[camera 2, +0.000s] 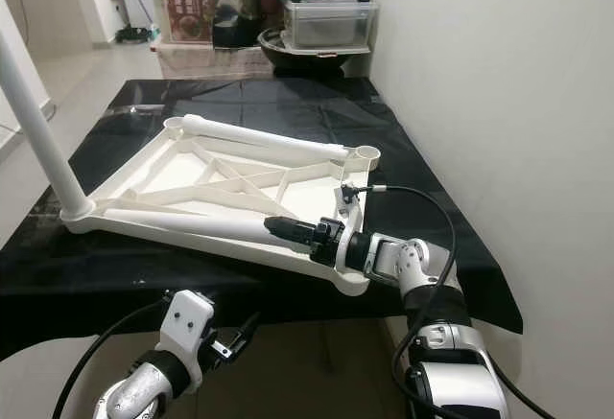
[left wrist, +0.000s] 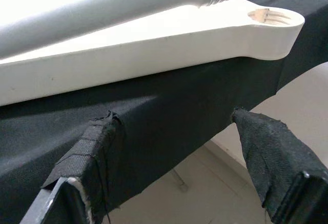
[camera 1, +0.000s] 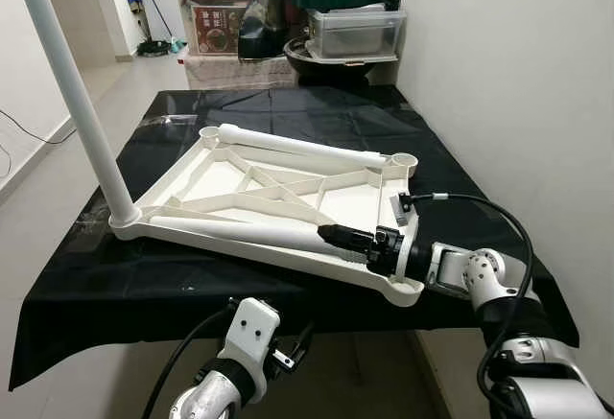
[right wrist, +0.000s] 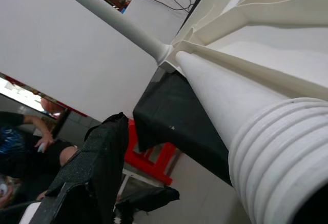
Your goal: Building children table
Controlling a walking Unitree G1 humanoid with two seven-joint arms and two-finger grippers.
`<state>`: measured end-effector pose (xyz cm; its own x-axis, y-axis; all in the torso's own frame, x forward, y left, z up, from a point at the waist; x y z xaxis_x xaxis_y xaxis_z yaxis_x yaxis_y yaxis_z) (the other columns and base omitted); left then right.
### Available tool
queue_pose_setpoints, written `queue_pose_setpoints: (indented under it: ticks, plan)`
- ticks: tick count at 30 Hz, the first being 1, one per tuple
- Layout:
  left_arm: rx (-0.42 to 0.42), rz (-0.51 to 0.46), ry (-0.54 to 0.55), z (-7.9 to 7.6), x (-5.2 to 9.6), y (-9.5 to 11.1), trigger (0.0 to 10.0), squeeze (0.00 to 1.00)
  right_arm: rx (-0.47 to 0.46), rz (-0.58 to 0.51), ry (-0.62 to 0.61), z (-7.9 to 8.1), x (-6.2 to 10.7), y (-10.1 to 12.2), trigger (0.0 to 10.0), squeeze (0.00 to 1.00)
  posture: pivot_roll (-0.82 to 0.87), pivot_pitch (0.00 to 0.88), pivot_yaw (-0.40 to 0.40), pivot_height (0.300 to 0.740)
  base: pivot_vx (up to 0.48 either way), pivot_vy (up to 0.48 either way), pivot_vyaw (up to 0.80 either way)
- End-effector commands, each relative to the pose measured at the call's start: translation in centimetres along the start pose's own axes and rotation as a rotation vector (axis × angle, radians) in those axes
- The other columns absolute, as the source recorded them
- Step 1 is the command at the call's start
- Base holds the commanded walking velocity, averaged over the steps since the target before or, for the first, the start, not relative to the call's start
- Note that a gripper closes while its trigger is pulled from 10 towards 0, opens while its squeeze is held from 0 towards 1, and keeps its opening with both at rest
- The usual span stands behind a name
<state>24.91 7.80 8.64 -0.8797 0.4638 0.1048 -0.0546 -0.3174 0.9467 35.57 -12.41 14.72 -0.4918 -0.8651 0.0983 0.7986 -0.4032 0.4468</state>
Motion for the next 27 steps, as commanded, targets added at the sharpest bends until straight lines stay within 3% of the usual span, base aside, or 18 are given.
queue_pose_setpoints:
  ticks: [1,22,26,27]
  plan:
    - [0.003,0.003,0.003,0.1,0.0,0.0,10.0,0.00,0.019,0.008,-0.001,-0.1,-0.1,0.0,0.0,0.00,0.07,0.000,-0.060,0.740,0.000,0.000,0.00]
    - [-0.003,0.008,0.002,0.2,0.0,-0.1,10.0,0.00,0.040,-0.003,0.019,-0.5,0.5,0.0,0.0,0.00,0.07,0.000,-0.055,0.740,0.000,0.000,0.00]
    - [0.035,0.007,0.023,0.7,0.0,-0.1,10.0,0.00,0.027,-0.059,0.109,-0.1,2.0,0.5,0.0,0.00,0.08,0.000,-0.059,0.740,0.000,0.000,0.00]
    - [0.089,0.005,0.059,1.6,0.1,0.0,10.0,0.00,0.010,-0.092,0.153,0.0,2.9,0.6,0.0,0.00,0.08,0.000,-0.054,0.740,0.000,0.000,0.00]
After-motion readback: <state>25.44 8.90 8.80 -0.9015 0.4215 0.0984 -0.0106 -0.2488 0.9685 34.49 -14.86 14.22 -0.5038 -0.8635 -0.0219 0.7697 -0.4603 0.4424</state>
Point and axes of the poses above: a point about 5 cm out from each wrist's last joint towards the gripper, its own x axis pointing back from the gripper into the wrist, its own y axis along the axis of the wrist's last joint, z = x × y, the point moved 3 cm from there along -x, pointing out of the wrist towards the gripper, and after that the axes turned 15 degrees about -x, right-handed, at the moved point
